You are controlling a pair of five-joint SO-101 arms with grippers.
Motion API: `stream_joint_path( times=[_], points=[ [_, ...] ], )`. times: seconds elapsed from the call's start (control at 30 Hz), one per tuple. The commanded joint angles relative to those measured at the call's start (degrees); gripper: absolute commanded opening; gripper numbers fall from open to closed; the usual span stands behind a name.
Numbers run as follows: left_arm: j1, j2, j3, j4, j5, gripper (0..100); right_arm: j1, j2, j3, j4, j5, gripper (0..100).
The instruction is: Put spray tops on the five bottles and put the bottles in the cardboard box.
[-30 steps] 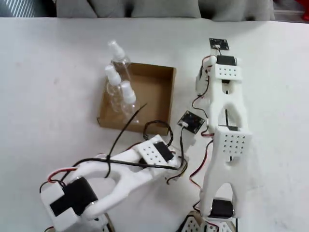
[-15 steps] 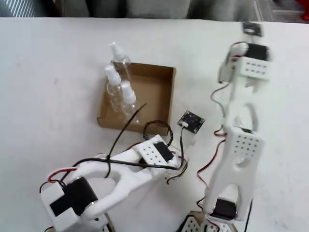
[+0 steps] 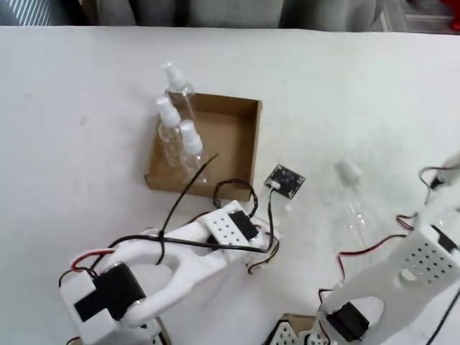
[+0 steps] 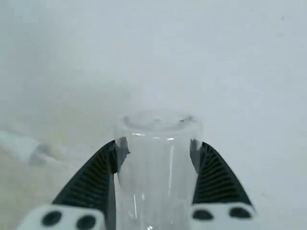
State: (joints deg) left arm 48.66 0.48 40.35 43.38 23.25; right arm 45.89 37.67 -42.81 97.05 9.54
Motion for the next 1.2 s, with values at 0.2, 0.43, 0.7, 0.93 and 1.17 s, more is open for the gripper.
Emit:
stream_joint_path(
  times=[0.2, 0.43, 0.7, 0.93, 1.17],
  points=[
    [0.7, -3.4, 0.5, -1.2, -0.6, 2, 16.2, -3.7, 9.2, -9.9, 12.7, 1.8],
    [0.7, -3.5, 0.8, -1.2, -0.6, 2, 17.1, -3.8, 18.4, -17.6, 22.2, 18.3],
    [0.7, -3.5, 1.1, -1.2, -0.6, 2, 16.1, -6.7, 17.2, -16.1, 24.1, 26.7],
    [0.7, -3.5, 1.1, -1.2, -0.6, 2, 16.4, -12.0, 14.9, -10.5, 28.0, 26.6],
    [0.7, -3.6, 1.1, -1.1, -0.6, 2, 21.5, -16.3, 14.9, -4.9, 33.5, 15.4]
  ],
)
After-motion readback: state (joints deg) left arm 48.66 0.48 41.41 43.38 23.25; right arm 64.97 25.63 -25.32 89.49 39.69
